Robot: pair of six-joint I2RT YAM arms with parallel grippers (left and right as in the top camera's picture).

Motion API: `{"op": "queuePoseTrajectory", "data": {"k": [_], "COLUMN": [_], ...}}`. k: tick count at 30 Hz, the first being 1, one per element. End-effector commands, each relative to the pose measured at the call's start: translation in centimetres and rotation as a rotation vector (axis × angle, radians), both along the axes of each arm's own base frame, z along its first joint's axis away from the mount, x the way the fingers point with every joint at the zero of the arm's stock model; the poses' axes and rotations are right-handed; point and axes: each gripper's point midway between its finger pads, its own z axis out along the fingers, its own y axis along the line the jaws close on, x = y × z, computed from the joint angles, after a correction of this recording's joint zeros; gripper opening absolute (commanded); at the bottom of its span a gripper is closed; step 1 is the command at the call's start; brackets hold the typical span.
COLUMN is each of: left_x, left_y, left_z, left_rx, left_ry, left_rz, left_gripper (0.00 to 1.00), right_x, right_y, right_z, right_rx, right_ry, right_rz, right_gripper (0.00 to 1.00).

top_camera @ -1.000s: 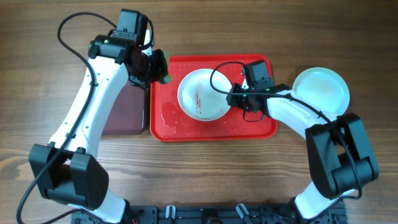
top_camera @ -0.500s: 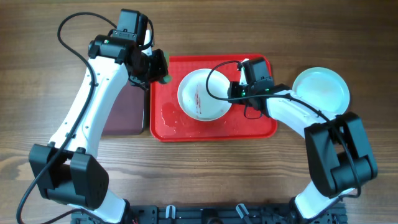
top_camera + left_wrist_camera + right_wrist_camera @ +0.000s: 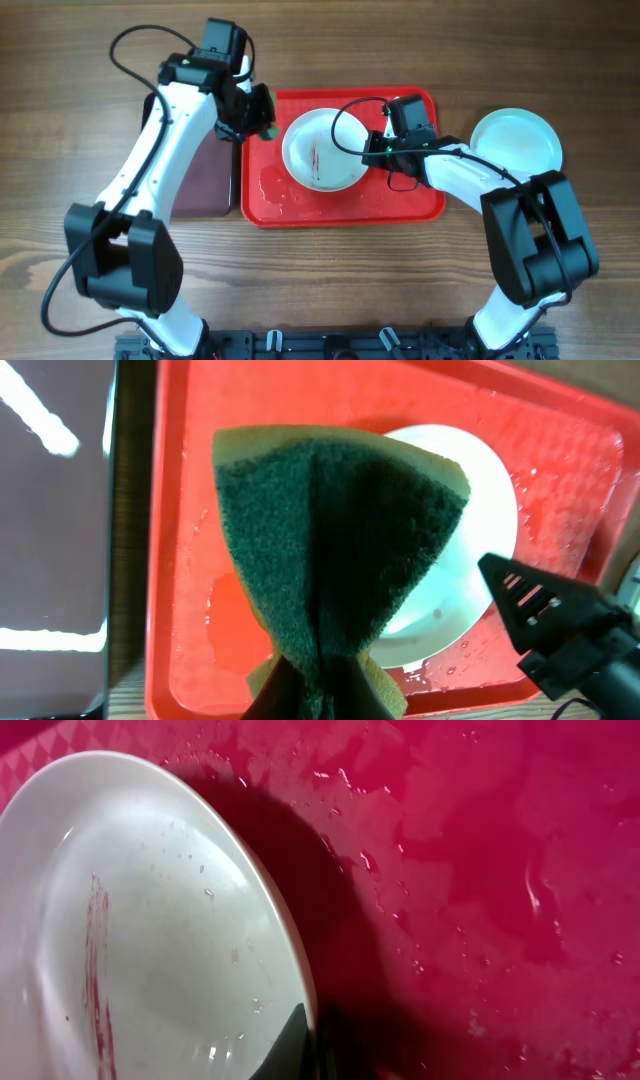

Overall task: Clean dirty plates on tray and stack at the side
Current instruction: 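Bring the sponge with the left gripper over the centered plate, then scrub the plate with the sponge while the right gripper holds its rim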

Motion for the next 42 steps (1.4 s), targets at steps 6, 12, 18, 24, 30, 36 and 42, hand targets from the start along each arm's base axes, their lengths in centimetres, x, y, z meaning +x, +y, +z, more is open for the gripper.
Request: {"op": "queuePoseTrajectory", "data": {"k": [6, 12, 18, 24, 30, 36, 42], "left_x": [-0.6, -0.9, -1.5, -2.4, -3.6, -4.2, -3.4], "left_y": [-3.0, -3.4, -2.4, -2.7, -6.8, -11.3, -14.1], "left_z": [-2.7, -6.4, -11.2, -13.8, -14.5, -14.5, -14.3], "left_rx": [0.033, 0.074, 0.141, 0.162, 0.161, 0.135, 0.098], "left_ry": [0.019, 0.081, 0.188, 0.253, 0.236, 0.18, 0.095], "left_rz": [-0.159, -0.26, -0.27, -0.288, -0.351, -0.342, -0.364], "left_gripper": [0.04, 0.04, 0.04, 0.04, 0.04, 0.04, 0.04], "right_x": [-1.4, -1.5, -1.5, -1.4, -1.4, -1.4, -1.6], "right_y": [0.3, 0.4, 0.4, 0.4, 0.4, 0.5, 0.7], "right_z": [-2.2, -2.2, -2.2, -2.2, -2.2, -2.2, -2.1], "right_rx": [0.026, 0.029, 0.029, 0.03, 0.03, 0.024, 0.034], "right_ry": [0.089, 0.089, 0.089, 0.087, 0.087, 0.081, 0.082], "right_rz": [-0.008, 0.002, 0.001, 0.001, 0.002, 0.015, 0.031], "right_gripper": [0.04, 0.04, 0.04, 0.04, 0.04, 0.05, 0.04]}}
